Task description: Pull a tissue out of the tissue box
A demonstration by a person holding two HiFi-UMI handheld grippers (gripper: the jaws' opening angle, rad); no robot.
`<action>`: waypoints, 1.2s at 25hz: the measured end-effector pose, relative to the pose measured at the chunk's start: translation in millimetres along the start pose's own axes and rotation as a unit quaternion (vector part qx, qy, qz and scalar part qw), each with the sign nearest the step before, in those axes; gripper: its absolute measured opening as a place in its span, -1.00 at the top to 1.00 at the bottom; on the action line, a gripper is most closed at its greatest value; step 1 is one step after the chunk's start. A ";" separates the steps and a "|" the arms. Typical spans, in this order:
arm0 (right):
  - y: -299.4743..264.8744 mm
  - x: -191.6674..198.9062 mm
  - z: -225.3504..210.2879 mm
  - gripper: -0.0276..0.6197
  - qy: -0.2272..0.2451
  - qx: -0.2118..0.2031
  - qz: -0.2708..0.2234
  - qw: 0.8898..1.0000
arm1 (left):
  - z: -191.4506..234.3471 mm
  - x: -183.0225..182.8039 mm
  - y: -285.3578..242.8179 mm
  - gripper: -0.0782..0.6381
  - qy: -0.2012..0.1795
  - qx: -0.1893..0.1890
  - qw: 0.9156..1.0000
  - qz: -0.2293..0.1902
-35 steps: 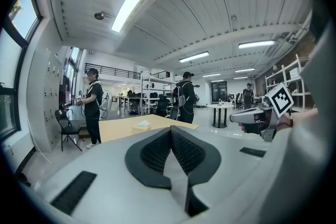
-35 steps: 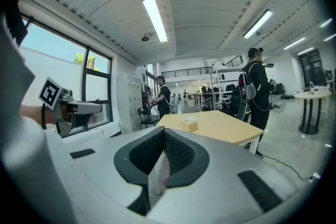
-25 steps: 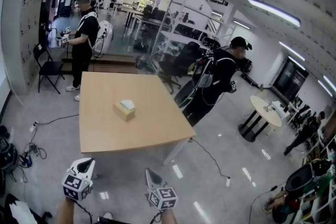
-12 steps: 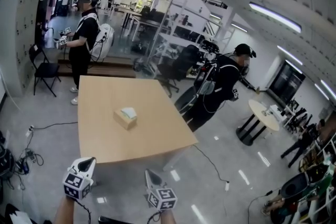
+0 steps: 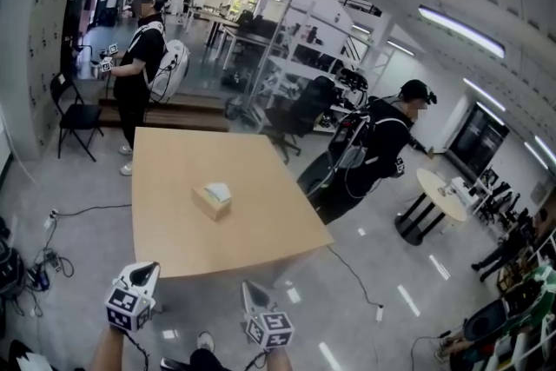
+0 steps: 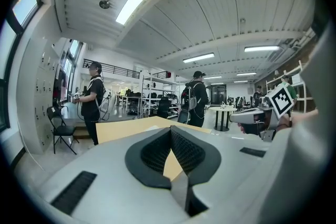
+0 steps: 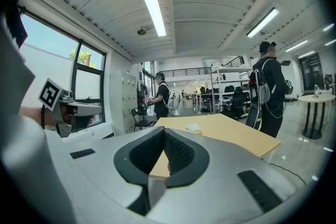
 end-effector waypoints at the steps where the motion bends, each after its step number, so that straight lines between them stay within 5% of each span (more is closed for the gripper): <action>1: -3.8 1.1 -1.1 0.88 0.000 -0.001 0.001 1.000 | 2.1 0.7 -2.3 0.76 0.000 -0.002 1.000 0.000; 30: -180.4 -4.0 -122.8 0.88 -0.031 -0.049 0.005 0.998 | 61.7 4.6 -190.6 0.76 -0.002 -0.035 0.999 0.018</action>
Point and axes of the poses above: the fingertips, and each gripper's own axes: y backward along the fingers, z to its left, x out of its underside, the point moved 2 cm from there along y, backward along the fingers, and after that the axes turned 7 degrees about -z, right-handed, at the moved point
